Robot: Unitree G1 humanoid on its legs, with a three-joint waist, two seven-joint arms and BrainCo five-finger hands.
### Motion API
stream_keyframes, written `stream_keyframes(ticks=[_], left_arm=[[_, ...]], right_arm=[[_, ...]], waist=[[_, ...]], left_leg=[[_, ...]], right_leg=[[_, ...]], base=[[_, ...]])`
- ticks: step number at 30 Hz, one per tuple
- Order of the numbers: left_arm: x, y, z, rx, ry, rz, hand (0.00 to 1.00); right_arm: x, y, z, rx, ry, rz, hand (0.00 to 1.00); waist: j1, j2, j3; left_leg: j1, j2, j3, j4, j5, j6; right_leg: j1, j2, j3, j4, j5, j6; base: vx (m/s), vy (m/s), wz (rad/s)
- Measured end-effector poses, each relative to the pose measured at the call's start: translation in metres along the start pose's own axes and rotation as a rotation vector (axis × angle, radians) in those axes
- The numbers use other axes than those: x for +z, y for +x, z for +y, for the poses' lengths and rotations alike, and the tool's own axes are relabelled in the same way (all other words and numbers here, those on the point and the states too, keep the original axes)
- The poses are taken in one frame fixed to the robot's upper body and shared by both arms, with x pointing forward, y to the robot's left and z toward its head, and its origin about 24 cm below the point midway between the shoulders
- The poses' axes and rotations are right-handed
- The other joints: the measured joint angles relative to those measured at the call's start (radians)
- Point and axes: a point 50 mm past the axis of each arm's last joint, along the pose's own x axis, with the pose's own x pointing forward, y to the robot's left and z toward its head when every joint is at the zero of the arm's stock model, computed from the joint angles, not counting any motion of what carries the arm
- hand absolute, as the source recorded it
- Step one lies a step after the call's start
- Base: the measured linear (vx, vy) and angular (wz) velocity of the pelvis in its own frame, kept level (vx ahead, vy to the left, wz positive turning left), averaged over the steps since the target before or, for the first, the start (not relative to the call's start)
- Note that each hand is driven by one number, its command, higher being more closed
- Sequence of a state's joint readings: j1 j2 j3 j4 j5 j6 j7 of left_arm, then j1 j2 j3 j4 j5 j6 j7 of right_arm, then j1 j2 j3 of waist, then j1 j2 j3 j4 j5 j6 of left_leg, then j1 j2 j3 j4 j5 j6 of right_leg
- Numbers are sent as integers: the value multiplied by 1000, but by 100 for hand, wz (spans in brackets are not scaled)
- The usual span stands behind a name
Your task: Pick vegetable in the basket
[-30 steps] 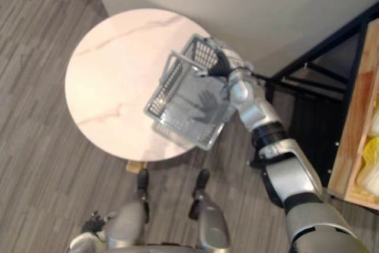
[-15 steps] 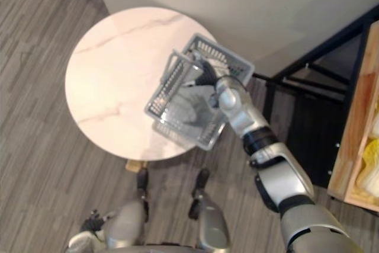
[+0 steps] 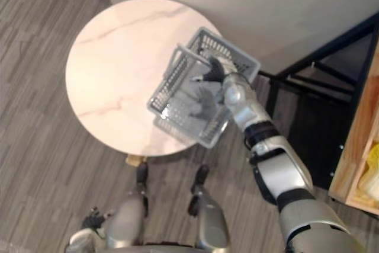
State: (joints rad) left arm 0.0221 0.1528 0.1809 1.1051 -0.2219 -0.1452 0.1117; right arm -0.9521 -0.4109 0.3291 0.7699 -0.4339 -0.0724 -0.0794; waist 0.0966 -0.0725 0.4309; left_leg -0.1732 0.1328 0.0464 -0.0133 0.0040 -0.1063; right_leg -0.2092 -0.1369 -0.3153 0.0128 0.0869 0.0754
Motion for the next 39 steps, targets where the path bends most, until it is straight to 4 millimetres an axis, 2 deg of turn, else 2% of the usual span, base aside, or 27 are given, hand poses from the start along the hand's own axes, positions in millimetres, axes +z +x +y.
stream_keyframes(ticks=[6,7,17,22,27,33,35,37,39], left_arm=[[1,0,-1,-5,16,-5,0],[2,0,-1,-6,16,-5,0],[2,0,-2,-8,18,-6,0],[2,0,-3,-12,22,-10,0],[1,0,-3,-15,23,-8,0],[2,1,0,-12,35,-7,0],[3,1,1,-9,38,-5,0],[3,1,3,-1,58,-4,0],[4,2,12,15,94,2,0]], right_arm=[[-7,1,-7,-25,16,30,0],[-7,1,-7,-27,17,33,100],[-8,0,-3,-5,6,36,100],[-9,-1,-1,28,-57,29,100],[-12,-5,9,134,-184,-5,100],[7,-12,29,277,-296,-140,100],[18,-18,43,339,-324,-207,100],[24,-23,52,372,-332,-248,100],[35,-29,58,393,-362,-317,100]], waist=[[0,1,1],[-1,3,2],[2,5,3],[2,7,4],[19,6,4],[21,-12,3],[20,-16,0],[21,-27,-7],[17,-50,-22]], left_leg=[[-8,0,5,-1,0,0],[-11,0,6,0,0,0],[-11,-2,3,1,1,-1],[-11,-7,-3,-3,5,-4],[11,-6,-4,-14,8,-7],[29,-3,-4,-24,13,-8],[49,1,1,-29,13,-7],[60,3,10,-32,13,-7],[79,6,32,-37,13,-7]], right_leg=[[-13,0,6,2,0,0],[-17,0,7,2,0,0],[-14,-1,5,2,0,0],[-11,-7,-2,2,1,1],[8,-6,-6,0,0,1],[24,-3,-7,-2,0,2],[38,1,-1,-3,0,2],[41,4,9,-4,0,2],[45,8,32,-4,0,1]], base=[[5,-1,-1],[15,-3,-4],[0,0,0],[2,4,5],[0,0,0],[6,-3,1],[29,-16,-8],[25,-12,-15],[19,-12,-25]])
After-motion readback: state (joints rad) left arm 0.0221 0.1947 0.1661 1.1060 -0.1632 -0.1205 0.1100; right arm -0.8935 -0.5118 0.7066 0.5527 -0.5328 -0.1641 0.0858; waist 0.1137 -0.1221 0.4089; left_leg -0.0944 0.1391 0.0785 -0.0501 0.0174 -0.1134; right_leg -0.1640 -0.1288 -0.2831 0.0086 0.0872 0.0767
